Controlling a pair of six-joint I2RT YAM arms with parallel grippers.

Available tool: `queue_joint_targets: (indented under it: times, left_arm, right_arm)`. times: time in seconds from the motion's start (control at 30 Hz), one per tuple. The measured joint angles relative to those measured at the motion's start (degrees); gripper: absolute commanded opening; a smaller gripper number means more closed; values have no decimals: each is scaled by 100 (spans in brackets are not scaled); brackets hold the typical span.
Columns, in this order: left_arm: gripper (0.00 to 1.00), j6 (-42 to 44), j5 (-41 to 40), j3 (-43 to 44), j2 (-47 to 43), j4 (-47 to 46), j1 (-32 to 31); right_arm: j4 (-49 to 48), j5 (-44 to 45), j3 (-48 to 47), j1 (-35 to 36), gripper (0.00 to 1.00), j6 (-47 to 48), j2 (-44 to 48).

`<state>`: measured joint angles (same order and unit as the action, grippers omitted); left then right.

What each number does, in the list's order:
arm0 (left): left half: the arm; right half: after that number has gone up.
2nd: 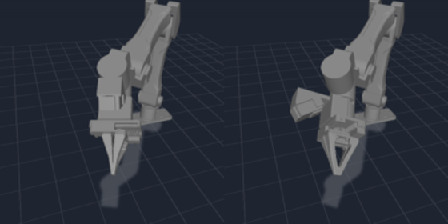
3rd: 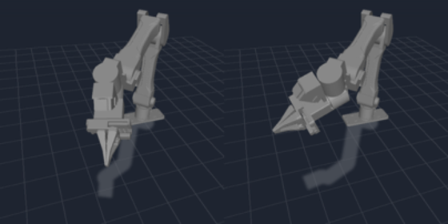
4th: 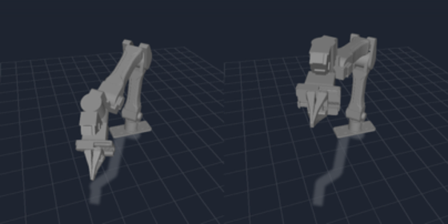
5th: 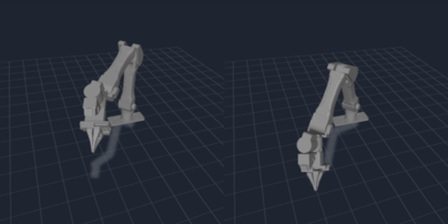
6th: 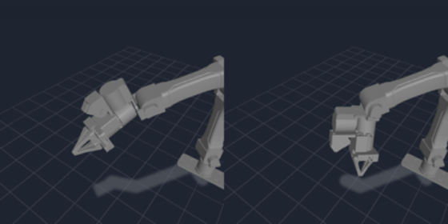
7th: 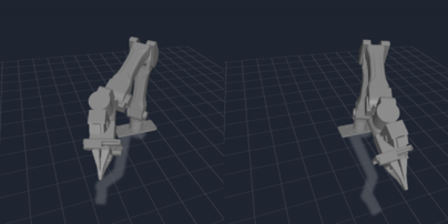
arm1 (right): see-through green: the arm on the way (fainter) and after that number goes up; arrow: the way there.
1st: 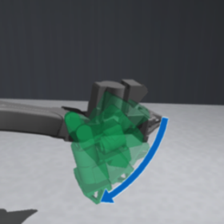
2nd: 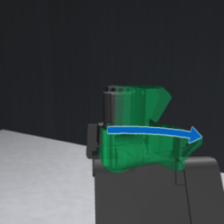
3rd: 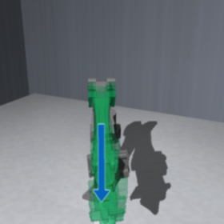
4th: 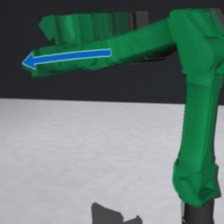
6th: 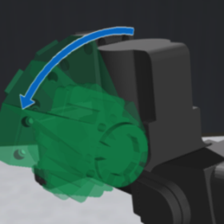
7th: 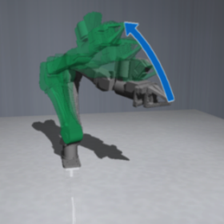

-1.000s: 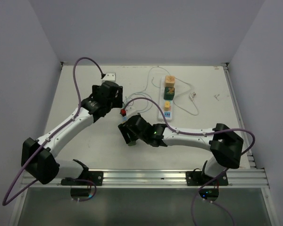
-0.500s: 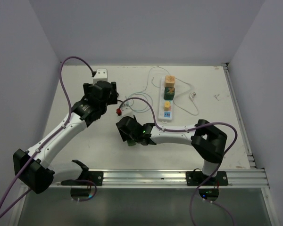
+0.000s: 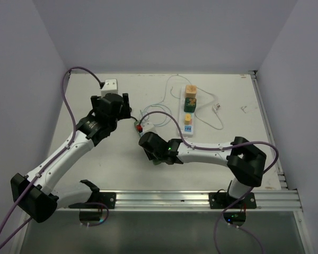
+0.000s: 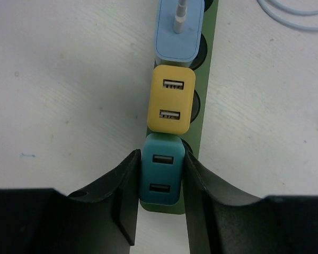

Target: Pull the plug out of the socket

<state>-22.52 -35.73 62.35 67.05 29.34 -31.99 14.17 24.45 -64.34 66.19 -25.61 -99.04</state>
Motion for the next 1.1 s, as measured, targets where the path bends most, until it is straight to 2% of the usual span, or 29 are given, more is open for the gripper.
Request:
queue_joint_targets:
  times: [0.07,0.17,0.3,0.5,0.8,1.1]
  left_arm:
    - [92,-116,146,-63,-90,4,0]
    - [90,-356,529,-343,-240,-151,0]
    - [87,-680,1246,-1255,-455,-540,0]
    - [82,-946,2133,-2594,-691,-1228,-17]
    - [77,-922,2599,-2761,-599,-2479,-380]
    - [72,-684,2841,-2763,308,-3285,-605]
  right_arm:
    - [66,-46,236,-2,8,190,299]
    - [151,-166,625,-15,0,452,837]
    - [131,-343,1274,-31,0,802,1569]
    - [-131,-457,1950,-37,0,1167,1982]
    - [-535,-516,2444,-37,0,1325,2264]
    - [-621,-654,2708,-66,0,1322,2601]
